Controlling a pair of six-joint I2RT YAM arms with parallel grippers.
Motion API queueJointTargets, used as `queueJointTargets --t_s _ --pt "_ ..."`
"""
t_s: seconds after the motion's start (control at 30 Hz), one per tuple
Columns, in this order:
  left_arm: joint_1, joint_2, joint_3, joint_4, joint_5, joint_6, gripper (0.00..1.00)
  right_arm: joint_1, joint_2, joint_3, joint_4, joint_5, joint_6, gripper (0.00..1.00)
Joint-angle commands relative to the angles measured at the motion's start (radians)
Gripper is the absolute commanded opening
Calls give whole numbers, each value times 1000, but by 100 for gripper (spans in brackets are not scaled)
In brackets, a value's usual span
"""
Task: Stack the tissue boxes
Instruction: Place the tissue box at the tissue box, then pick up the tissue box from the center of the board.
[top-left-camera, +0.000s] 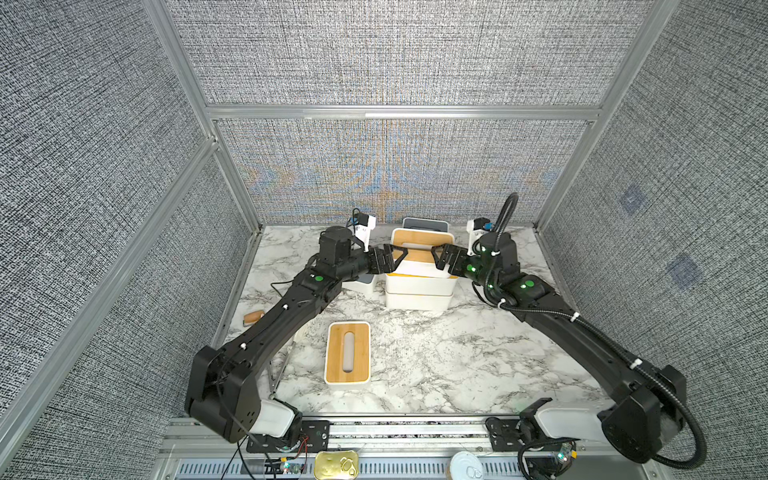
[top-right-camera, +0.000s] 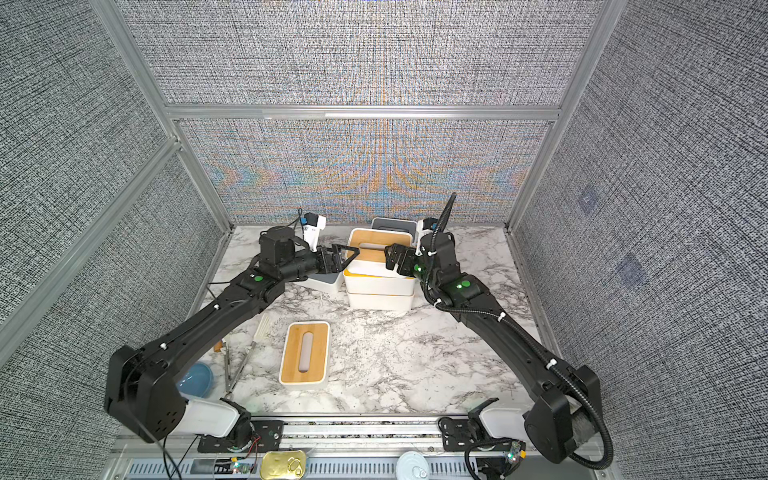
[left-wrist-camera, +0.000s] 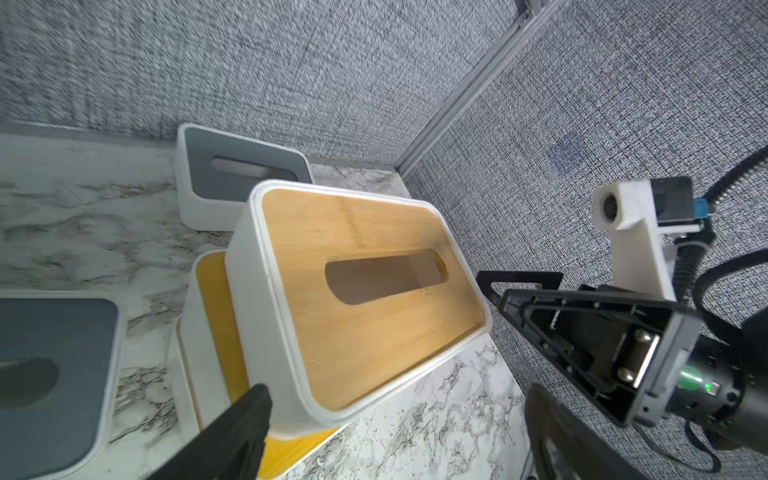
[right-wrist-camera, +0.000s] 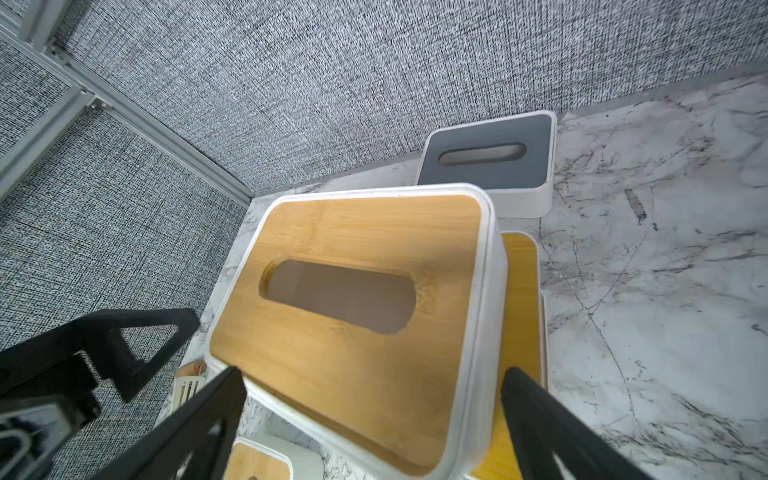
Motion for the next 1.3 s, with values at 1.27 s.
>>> queueJointTargets --t_s 1.27 --pt "-54 -606 -848 -277 -502 -156 82 369 -480 -427 -41 262 -14 99"
